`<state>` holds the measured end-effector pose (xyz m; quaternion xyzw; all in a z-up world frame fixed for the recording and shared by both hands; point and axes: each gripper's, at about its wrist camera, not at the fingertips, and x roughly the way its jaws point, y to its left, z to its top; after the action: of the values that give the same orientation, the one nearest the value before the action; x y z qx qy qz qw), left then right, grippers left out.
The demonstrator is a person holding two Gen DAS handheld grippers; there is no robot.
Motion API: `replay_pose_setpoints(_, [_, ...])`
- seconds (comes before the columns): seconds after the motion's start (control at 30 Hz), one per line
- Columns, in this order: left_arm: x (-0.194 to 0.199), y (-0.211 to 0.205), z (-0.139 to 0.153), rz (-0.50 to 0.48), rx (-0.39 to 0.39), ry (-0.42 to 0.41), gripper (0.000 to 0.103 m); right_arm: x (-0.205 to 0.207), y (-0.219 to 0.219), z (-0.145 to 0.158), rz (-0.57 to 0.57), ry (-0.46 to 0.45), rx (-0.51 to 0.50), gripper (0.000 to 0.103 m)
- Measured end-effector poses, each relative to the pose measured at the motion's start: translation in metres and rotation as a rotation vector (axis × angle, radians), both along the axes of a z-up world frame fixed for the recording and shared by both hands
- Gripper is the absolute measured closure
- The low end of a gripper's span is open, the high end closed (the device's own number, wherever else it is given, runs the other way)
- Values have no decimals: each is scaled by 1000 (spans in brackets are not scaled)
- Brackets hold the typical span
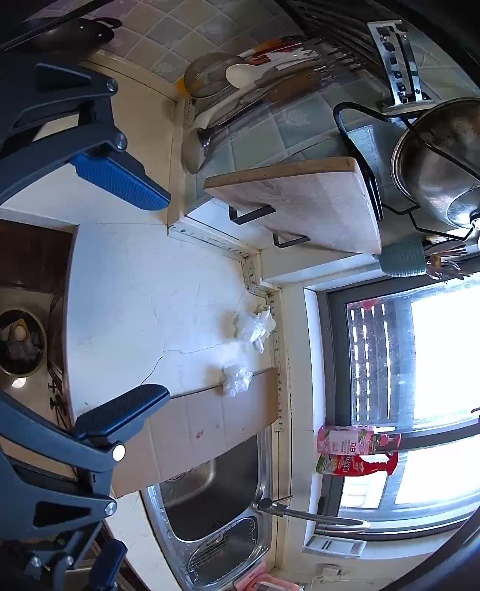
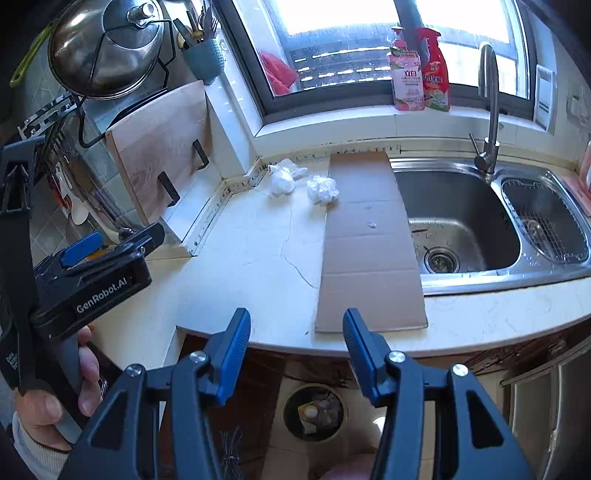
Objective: Collect trash
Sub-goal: 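Raise both tools back toward the counter trash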
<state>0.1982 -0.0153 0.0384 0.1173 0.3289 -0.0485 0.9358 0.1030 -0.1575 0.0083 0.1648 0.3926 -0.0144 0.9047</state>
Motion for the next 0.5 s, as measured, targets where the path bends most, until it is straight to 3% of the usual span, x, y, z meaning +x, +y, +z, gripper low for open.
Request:
replay_pose_setpoints(0.27, [60, -7, -10, 33, -4, 18, 6, 65, -28, 7, 48, -15, -5, 50])
replay_pose_setpoints(0.5, [152, -43, -30, 14, 18, 104, 6, 173, -76, -14, 100, 44, 67, 50])
